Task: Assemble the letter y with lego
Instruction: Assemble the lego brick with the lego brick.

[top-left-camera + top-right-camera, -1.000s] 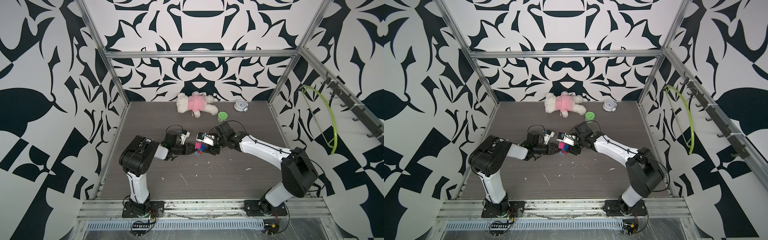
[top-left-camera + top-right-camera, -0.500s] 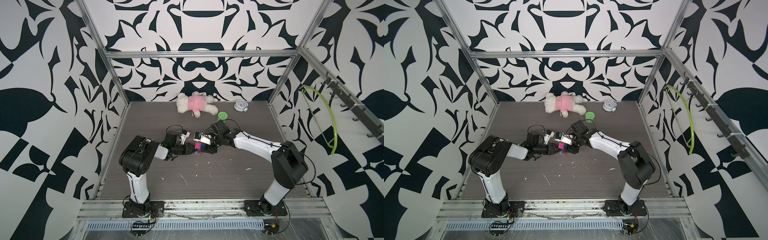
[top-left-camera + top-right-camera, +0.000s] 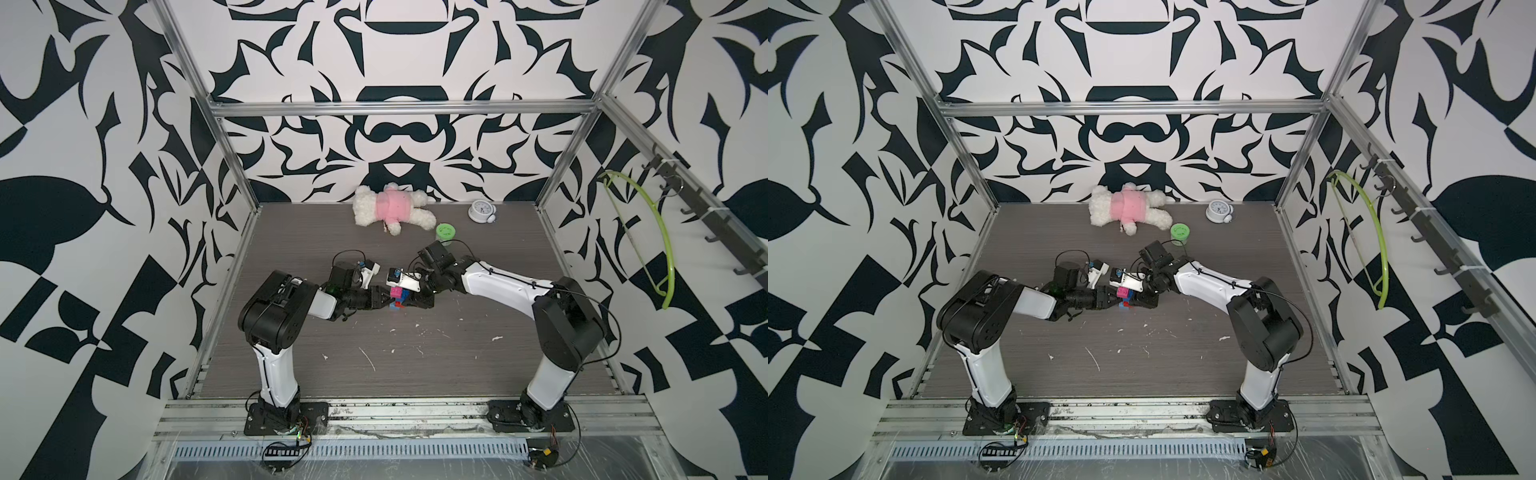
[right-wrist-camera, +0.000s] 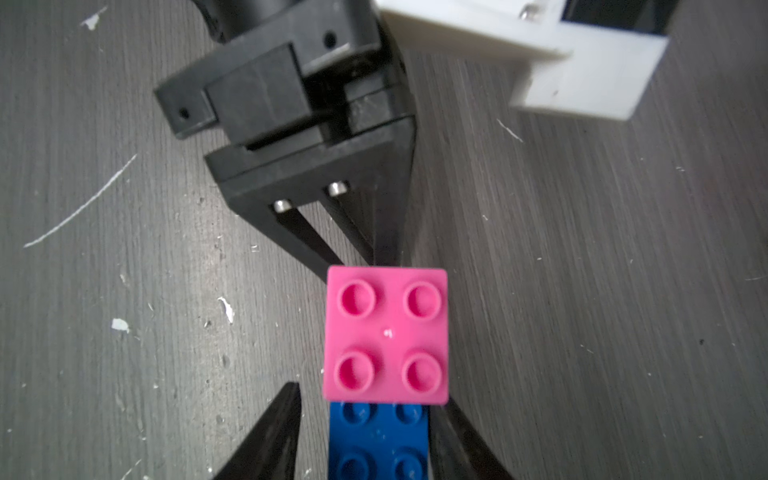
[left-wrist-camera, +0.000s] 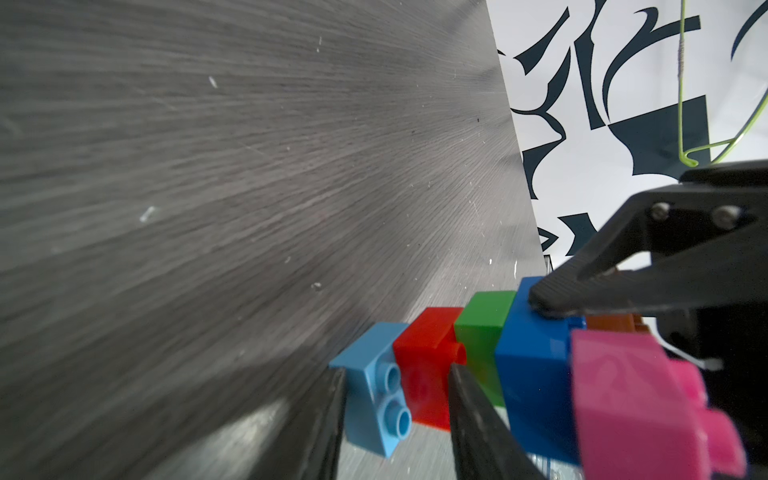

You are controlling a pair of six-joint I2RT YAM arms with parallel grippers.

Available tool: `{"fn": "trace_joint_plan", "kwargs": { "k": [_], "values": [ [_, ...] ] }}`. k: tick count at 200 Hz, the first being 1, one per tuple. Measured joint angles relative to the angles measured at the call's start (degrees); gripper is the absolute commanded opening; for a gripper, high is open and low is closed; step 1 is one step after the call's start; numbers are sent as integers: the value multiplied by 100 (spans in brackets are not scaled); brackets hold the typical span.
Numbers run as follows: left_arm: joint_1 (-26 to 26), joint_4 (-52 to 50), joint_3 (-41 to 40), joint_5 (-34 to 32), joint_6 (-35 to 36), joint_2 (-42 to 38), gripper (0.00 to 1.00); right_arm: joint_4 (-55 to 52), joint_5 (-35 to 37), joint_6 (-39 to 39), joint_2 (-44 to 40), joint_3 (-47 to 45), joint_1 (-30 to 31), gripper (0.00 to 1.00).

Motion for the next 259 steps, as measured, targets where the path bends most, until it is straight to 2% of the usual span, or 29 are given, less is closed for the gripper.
{"fn": "trace_joint_plan", "kwargs": {
  "k": [19,46,135,259],
  "values": [
    [0,0,0,0,0,2,43,-11,0,-24,17,2,-2,48],
    [-4,-7,0,4,0,2,43,-37,28,-46,17,46,-11,38],
    [-7,-37,11,17,0,2,43,-146,44,-111,76,151,-20,37],
    [4,-179,11,-74,35,-87,51,-155,26,-177,76,151,-26,36]
  ]
}}
